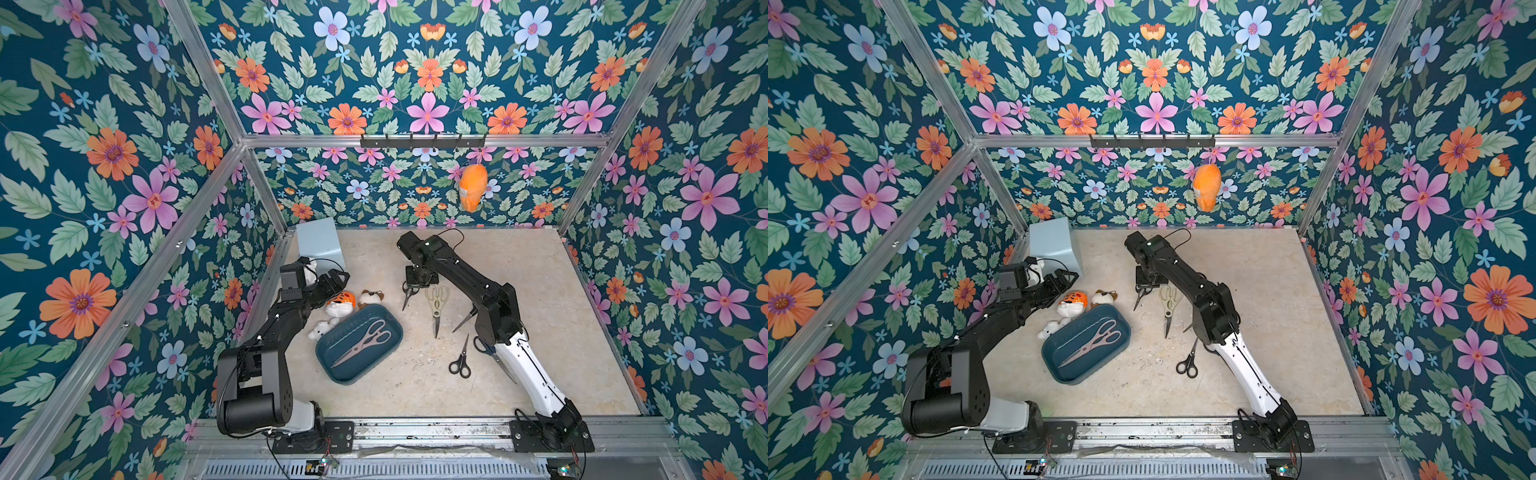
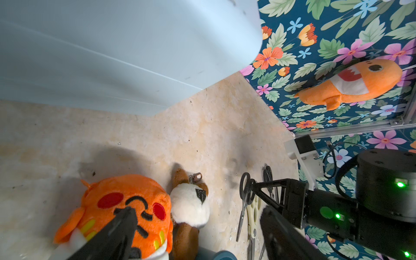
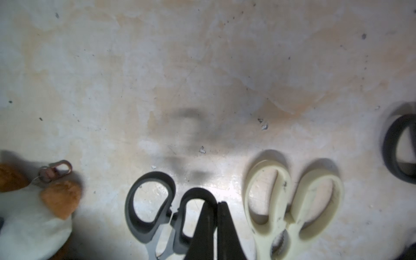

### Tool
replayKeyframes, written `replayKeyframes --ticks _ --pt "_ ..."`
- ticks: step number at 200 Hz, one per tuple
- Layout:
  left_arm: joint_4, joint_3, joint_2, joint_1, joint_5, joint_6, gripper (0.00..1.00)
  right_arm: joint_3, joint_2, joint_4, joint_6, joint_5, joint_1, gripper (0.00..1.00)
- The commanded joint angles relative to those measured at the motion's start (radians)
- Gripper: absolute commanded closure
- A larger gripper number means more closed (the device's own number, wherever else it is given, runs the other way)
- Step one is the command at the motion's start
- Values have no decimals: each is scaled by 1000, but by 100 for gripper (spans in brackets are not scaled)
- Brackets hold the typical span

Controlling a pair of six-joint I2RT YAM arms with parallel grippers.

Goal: Put the scissors into the storage box
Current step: Pick up the scissors from the center of the board, then place the scissors in the storage box.

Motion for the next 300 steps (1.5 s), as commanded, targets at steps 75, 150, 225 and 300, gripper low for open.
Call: replayKeyframes --ticks 75,150,225,300 --pt "-22 28 7 2 -46 30 9 -120 -241 -36 110 1 74 100" --pt "-51 29 -40 4 -114 62 9 -293 -306 190 444 -158 258 100" --pt "-53 24 -64 12 -138 63 9 -292 -233 146 490 -352 266 100" --pt "-44 21 -65 20 -130 53 8 -310 -162 157 522 -391 245 100"
